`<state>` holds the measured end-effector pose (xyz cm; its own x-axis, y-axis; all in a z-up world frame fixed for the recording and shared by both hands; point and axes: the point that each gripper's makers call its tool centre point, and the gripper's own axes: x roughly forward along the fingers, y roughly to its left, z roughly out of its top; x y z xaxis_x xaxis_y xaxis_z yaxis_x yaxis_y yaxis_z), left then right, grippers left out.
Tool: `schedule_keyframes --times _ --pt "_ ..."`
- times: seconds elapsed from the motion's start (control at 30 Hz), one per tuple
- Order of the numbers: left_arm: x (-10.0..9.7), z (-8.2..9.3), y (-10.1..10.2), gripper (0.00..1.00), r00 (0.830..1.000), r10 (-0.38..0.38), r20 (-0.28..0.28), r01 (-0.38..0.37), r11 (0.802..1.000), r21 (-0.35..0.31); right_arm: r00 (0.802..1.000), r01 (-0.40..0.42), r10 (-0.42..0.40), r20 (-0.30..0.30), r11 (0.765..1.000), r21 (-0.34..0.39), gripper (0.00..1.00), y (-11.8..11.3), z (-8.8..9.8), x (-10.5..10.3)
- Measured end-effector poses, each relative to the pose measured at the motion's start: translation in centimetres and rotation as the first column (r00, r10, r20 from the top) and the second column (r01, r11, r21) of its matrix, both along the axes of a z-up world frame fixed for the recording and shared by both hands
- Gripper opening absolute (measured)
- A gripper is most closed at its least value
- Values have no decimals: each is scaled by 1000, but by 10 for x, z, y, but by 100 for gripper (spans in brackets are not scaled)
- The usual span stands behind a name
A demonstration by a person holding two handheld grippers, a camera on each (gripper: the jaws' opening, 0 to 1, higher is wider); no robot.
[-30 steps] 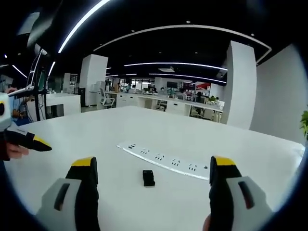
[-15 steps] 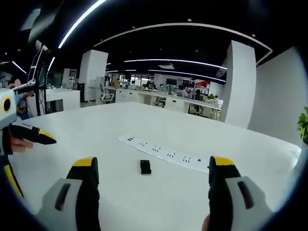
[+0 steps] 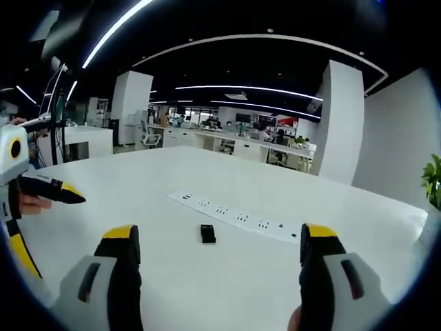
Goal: Snap the two parts of the plastic buckle together until the buckle closes and remains connected.
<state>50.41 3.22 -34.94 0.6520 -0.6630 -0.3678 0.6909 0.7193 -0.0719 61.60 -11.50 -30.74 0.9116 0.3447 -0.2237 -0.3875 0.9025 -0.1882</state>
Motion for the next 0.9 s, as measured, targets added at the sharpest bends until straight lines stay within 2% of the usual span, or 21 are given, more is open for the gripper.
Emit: schedule_keyframes --times 0.07,0.17,0.33,0.53,0.9 --pt "1 1 0 99 1000 3 -1 -3 1000 -5 1000 -2 1 -8 1000 -4 96 -1 -2 -2" --pt "1 1 0 99 1000 4 -1 -4 1000 -6 1000 -10 10 -17 1000 -2 90 -1 -4 -6" --pt "2 1 0 99 1000 3 -7 -3 1000 -10 1000 -1 1 -19 1000 3 93 -4 -3 -5" --pt "3 -1 2 99 1000 5 -21 -6 1000 -12 999 -4 3 -49 1000 -16 99 -8 -12 -7" --pt "4 -2 3 99 1000 11 -18 -11 1000 -6 999 7 -7 -51 1000 15 100 -11 -11 -15"
